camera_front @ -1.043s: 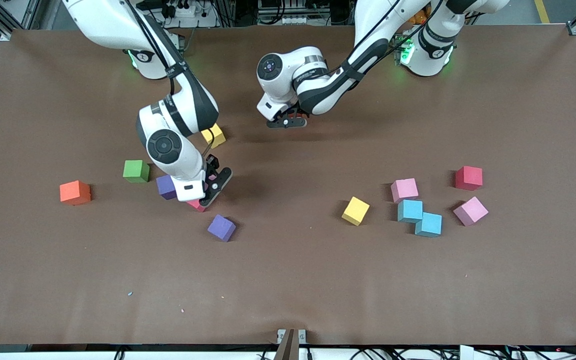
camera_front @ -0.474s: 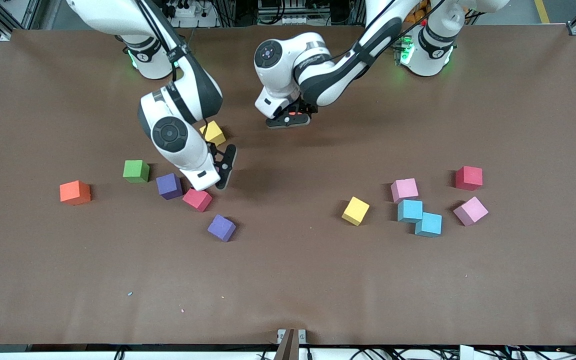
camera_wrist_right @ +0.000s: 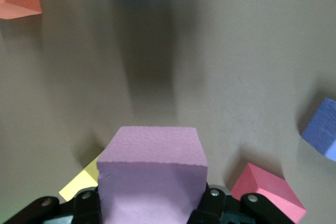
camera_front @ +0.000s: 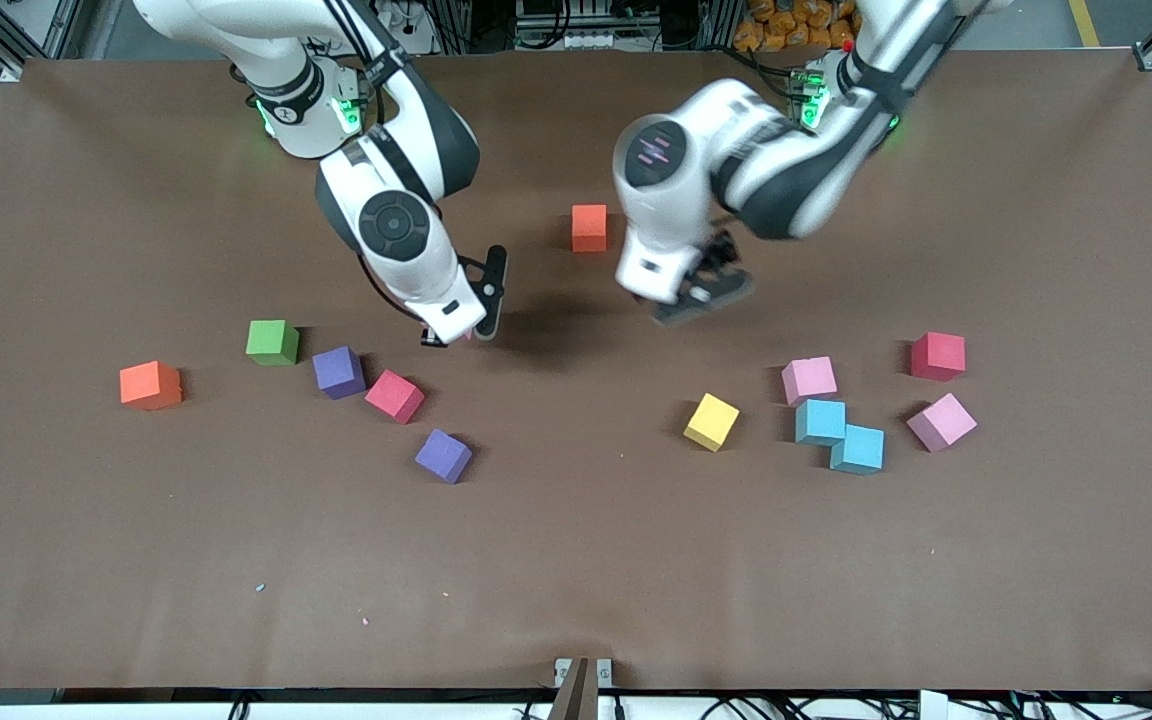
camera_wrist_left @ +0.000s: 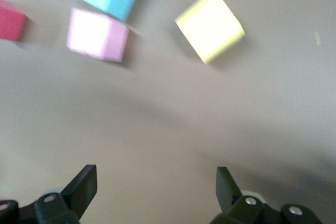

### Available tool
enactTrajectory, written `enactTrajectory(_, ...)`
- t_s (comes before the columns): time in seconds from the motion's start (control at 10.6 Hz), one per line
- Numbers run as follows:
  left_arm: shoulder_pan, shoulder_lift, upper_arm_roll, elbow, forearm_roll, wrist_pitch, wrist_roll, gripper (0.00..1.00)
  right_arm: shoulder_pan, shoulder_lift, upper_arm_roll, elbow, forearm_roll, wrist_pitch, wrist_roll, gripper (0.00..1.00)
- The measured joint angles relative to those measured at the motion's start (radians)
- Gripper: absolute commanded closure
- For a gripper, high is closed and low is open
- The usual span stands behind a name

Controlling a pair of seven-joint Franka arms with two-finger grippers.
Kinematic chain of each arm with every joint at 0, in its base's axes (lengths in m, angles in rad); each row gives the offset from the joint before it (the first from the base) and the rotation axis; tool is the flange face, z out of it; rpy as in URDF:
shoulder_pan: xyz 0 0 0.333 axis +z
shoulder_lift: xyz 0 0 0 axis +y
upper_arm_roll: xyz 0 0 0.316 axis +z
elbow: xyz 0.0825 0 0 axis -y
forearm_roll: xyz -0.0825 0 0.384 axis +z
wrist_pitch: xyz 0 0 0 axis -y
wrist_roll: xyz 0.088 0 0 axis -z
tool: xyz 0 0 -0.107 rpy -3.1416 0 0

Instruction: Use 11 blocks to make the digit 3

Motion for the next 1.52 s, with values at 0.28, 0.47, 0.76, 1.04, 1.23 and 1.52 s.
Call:
enactTrajectory(0.28, 0.197, 0.056, 0.007, 0.092, -0.029, -0.007, 0.014, 0.0, 0.088, -0.005, 0.002, -0.038, 0.0, 0.043, -0.003, 0.91)
enactTrajectory(0.47, 0.206, 0.168, 0.009, 0.18, -0.029, -0.006, 0.012, 0.0, 0.153, -0.007, 0.003, -0.086, 0.0, 0.096, 0.002, 0.91)
enactTrajectory(0.76, 0.182, 0.278, 0.04, 0.251, -0.023, -0.003, -0.017, 0.0, 0.253, -0.012, 0.004, -0.161, 0.0, 0.179, 0.066, 0.91)
enactTrajectory(1.04, 0.18, 0.31, 0.044, 0.268, -0.023, 0.071, -0.135, 0.0, 0.355, -0.014, 0.005, -0.251, 0.0, 0.295, 0.206, 0.92)
enactTrajectory(1.23, 0.176, 0.335, 0.044, 0.27, -0.023, 0.112, -0.215, 0.0, 0.405, -0.014, 0.005, -0.278, 0.0, 0.321, 0.289, 0.92)
enactTrajectory(1.52, 0.172, 0.353, 0.084, 0.275, -0.021, 0.141, -0.234, 0.0, 0.443, -0.012, 0.005, -0.283, 0.0, 0.343, 0.329, 0.92)
